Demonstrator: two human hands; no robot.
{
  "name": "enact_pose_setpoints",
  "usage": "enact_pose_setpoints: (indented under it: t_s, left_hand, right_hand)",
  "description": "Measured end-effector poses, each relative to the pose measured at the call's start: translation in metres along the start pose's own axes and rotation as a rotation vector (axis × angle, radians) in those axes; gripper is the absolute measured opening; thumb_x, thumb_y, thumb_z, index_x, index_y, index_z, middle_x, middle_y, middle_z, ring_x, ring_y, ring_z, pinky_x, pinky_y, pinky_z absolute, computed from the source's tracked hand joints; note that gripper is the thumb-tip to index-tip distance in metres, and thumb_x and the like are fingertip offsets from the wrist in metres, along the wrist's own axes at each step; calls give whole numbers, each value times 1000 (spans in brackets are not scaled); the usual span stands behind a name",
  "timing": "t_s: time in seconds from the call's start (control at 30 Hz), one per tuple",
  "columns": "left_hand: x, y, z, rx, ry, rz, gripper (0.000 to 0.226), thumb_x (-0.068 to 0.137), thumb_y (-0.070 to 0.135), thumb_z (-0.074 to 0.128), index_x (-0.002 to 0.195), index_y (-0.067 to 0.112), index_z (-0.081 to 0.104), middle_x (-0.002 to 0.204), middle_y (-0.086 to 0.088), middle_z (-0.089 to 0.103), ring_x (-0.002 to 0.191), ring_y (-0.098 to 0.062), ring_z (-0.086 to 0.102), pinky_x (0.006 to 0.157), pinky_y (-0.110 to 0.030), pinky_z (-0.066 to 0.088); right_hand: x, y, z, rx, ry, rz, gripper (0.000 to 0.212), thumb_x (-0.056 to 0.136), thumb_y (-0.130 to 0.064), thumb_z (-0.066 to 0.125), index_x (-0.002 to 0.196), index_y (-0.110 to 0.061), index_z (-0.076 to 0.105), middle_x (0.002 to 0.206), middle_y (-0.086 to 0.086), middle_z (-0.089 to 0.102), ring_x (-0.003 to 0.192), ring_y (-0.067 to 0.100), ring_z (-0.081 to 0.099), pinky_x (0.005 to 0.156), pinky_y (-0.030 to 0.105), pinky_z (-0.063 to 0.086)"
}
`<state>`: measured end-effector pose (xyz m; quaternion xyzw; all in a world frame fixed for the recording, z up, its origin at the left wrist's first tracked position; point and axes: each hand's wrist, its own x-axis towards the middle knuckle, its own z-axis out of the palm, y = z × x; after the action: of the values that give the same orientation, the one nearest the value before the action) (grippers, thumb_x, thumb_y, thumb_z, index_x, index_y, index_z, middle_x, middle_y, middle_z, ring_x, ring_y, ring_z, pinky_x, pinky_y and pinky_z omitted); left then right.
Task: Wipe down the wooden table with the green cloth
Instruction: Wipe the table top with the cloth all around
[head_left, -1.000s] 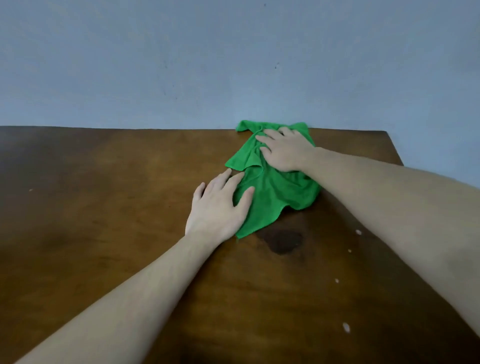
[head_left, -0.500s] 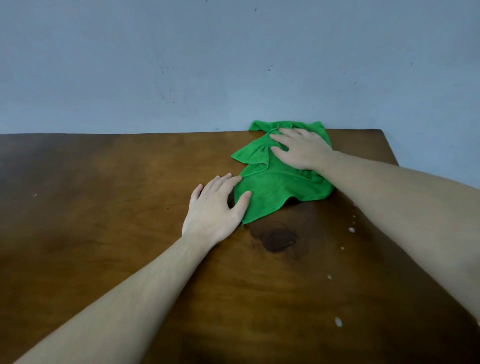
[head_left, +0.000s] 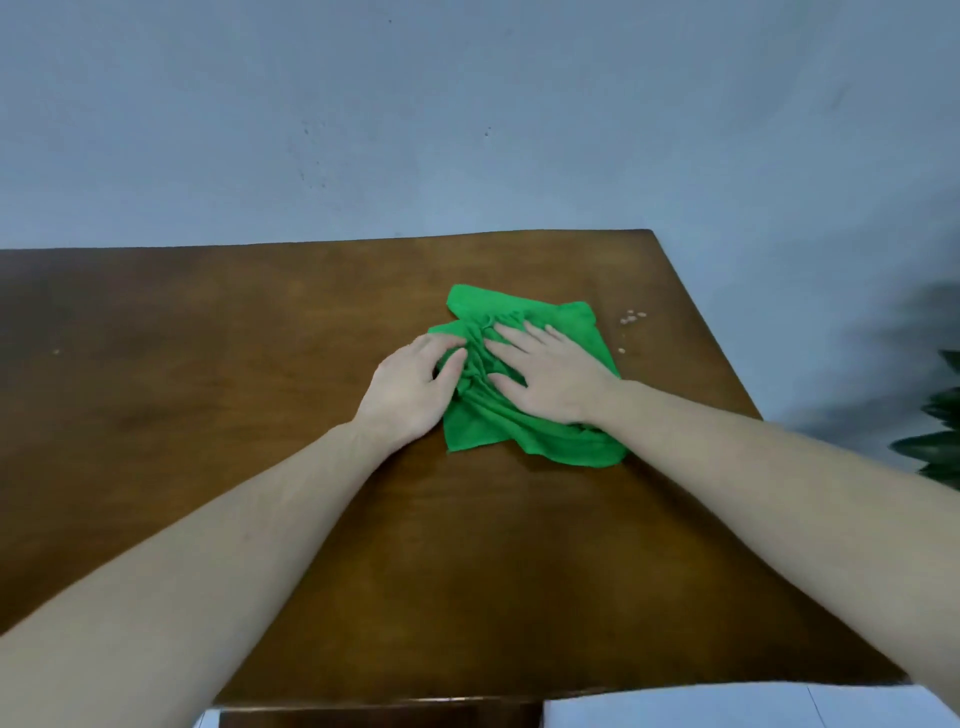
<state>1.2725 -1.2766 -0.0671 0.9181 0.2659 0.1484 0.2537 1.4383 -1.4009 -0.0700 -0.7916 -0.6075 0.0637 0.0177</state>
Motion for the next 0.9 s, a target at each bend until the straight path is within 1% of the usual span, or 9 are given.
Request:
enact_pose_setpoints:
  t_s: [0.13, 0.23, 0.3, 0.37, 0.47, 0.57, 0.63, 0.73, 0.9]
  left_hand:
    - [-56, 0, -1, 140, -64, 106, 46, 101, 50, 34, 133, 27, 58, 143, 5, 53, 136, -14, 42, 115, -46, 29]
    - [-94, 4, -4, 152, -102, 153, 51, 96, 58, 31, 129, 30, 59, 141, 8, 54, 133, -12, 44, 114, -46, 30]
    - [-116, 11, -7, 123, -97, 204, 44, 94, 58, 36, 115, 29, 62, 122, 11, 59, 115, -11, 53, 105, -42, 38]
    - [-133, 17, -8, 94, -68, 229, 28, 95, 52, 45, 97, 27, 58, 101, 12, 56, 91, -11, 53, 89, -36, 42]
    - [-148, 24, -7, 98, -27, 251, 22, 95, 46, 52, 88, 25, 51, 94, 9, 50, 80, -13, 48, 79, -35, 39]
    - [-149, 30, -6, 89, -9, 250, 16, 94, 42, 54, 90, 27, 51, 98, 10, 47, 84, -12, 48, 82, -35, 40]
    - [-145, 34, -4, 91, -16, 243, 13, 94, 41, 54, 96, 28, 52, 103, 10, 48, 92, -13, 50, 86, -36, 41]
    - [-134, 40, 3, 115, -40, 239, 21, 95, 43, 51, 109, 28, 56, 115, 10, 52, 105, -14, 51, 94, -38, 40]
    - [-98, 52, 21, 165, -44, 209, 30, 98, 44, 46, 121, 27, 56, 127, 9, 53, 117, -16, 49, 102, -39, 36]
  right_hand:
    - [-69, -38, 6, 1, -3, -17, 66, 101, -62, 19, 159, -30, 15, 168, -5, 2, 154, 22, 1, 125, 43, 2]
    - [-117, -63, 12, -9, -6, -23, 68, 100, -63, 18, 159, -30, 18, 168, -6, 4, 154, 22, 2, 125, 42, 1]
    - [-146, -77, 16, -17, 3, -25, 71, 97, -67, 15, 158, -31, 22, 168, -7, 7, 154, 21, 4, 125, 41, 0]
    - [-173, -86, 19, -17, 3, -34, 72, 96, -70, 14, 157, -34, 25, 167, -10, 8, 154, 19, 4, 125, 40, 0]
    - [-206, -86, 21, -11, -8, -41, 69, 96, -70, 12, 155, -38, 28, 166, -15, 10, 154, 16, 6, 125, 40, 2]
    - [-228, -70, 21, -2, -23, -43, 71, 93, -74, 4, 154, -44, 25, 165, -20, 6, 153, 12, 2, 125, 40, 4]
    - [-235, -56, 20, 2, -39, -51, 67, 93, -75, 4, 153, -50, 19, 164, -23, 3, 153, 8, -2, 125, 40, 3]
    - [-236, -36, 16, -12, -64, -67, 64, 92, -78, 9, 152, -56, 14, 164, -24, 0, 153, 7, -4, 125, 39, 1]
    - [-203, -5, 9, -12, -76, -82, 74, 86, -85, 7, 153, -55, 12, 165, -21, -2, 153, 8, -5, 125, 39, -1]
